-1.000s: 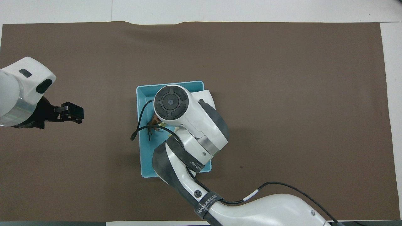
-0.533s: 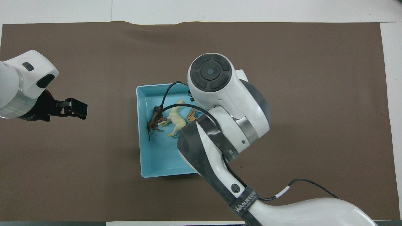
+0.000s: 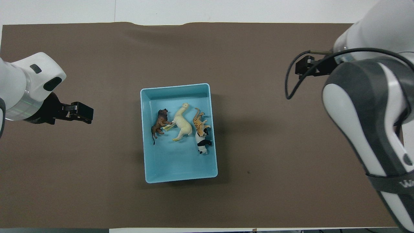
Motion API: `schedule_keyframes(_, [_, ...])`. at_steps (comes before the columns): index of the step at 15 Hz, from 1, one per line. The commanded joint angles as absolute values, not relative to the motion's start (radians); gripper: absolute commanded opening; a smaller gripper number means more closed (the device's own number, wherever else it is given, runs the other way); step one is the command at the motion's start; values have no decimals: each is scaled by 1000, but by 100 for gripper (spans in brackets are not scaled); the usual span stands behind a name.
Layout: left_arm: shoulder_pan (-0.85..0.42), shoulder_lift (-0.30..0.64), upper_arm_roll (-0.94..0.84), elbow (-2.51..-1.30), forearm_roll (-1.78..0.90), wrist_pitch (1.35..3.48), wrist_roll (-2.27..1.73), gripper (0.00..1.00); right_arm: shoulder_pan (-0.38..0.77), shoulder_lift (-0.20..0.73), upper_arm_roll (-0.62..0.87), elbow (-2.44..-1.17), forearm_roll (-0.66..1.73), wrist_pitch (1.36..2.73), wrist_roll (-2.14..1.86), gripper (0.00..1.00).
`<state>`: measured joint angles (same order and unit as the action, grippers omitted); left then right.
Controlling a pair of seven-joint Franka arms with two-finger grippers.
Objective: Put all toys into storage box
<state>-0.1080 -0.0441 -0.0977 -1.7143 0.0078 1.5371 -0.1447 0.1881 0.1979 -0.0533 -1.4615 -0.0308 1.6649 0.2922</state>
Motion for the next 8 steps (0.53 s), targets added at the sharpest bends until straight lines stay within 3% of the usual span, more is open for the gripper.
schedule_keyframes(1, [-141,-38,-63,-1695,-3,1516,-127,100,65,114,-35,-1525,-34,1658,93,100])
schedule_keyframes(8, [-132,-46,-66,-1684,-11,1514,-112,100,-70,19,-35,-1525,-31,1504,-12,100])
